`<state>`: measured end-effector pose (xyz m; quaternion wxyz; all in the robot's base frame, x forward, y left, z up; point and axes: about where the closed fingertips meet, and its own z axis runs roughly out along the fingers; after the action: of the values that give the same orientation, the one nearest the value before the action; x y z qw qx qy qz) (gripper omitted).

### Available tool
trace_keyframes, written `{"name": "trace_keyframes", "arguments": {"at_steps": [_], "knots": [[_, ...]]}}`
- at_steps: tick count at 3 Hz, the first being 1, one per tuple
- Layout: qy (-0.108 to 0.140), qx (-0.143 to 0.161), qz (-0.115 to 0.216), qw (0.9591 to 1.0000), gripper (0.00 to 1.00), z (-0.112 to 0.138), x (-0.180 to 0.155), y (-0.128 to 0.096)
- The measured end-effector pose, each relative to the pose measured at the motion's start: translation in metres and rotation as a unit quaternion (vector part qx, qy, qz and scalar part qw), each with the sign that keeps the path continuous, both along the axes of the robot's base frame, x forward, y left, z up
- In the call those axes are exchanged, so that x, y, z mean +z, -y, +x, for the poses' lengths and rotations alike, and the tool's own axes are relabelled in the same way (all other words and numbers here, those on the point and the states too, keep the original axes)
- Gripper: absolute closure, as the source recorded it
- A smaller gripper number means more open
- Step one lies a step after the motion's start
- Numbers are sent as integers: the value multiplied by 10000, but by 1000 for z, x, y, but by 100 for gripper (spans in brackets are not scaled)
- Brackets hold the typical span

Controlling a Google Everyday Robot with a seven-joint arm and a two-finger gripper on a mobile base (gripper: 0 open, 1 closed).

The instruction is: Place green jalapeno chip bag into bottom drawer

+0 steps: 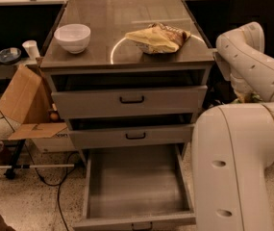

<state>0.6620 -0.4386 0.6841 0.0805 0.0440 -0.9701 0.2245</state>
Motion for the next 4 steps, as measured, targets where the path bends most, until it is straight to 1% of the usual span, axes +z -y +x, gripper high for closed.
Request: {"name": "trace_keyframes", "arguments": {"at_steps": [1, 2, 3, 4], "knots": [[-137, -105, 430, 9989, 100, -25, -22, 19], [-171, -63, 1048, 9943, 100, -55, -34, 12], [-247, 170, 1625, 9863, 100, -76, -36, -43], [-478, 348, 2276, 9720, 100, -100, -40, -108]]}}
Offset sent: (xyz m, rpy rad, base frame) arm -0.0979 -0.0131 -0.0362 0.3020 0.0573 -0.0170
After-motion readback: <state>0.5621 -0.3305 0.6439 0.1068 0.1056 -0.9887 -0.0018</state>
